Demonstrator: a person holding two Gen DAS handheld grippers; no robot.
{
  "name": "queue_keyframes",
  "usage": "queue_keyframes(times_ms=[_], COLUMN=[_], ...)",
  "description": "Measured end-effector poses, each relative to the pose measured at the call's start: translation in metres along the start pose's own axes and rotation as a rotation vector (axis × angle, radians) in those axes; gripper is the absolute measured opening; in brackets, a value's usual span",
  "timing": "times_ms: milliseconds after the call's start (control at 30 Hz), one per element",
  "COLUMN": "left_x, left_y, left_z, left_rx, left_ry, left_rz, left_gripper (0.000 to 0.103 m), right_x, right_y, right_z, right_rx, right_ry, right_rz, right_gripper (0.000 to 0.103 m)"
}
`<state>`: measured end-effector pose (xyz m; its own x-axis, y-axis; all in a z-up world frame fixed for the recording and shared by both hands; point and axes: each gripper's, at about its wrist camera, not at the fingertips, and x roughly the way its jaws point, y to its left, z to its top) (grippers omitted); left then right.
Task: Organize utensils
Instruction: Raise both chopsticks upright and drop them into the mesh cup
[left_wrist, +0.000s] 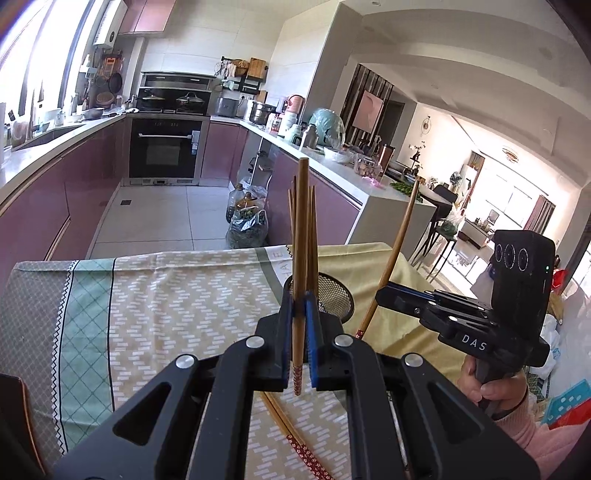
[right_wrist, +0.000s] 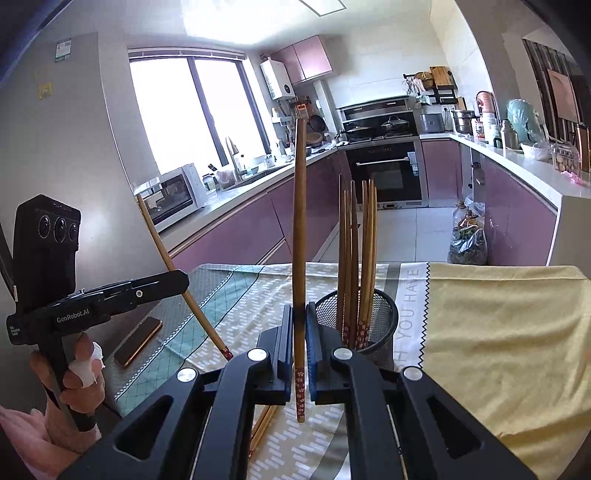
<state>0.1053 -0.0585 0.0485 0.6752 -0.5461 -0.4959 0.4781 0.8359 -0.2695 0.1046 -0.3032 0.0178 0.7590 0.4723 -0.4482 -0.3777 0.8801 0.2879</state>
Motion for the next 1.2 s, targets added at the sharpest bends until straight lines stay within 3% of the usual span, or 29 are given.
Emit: queue_keyframes(times_ms=[633,1200], left_x=[0.008,0.015], left_y=[-0.034,-0.035], left_z=[0.029,0.036], left_rx=[0.069,0.083], left_ry=[-0.036,-0.051], left_rz=[-0.028,-0.027], left_gripper=[0.007,0.007], right_x=[-0.006,-0.003], right_y=[0.001,0.003], right_z=[0.022,0.028], right_rx=[-0.039,-0.047], right_ry=[-0.057,-0.068], right_rz=[0.003,-0.002], right_gripper=[0.006,0.006])
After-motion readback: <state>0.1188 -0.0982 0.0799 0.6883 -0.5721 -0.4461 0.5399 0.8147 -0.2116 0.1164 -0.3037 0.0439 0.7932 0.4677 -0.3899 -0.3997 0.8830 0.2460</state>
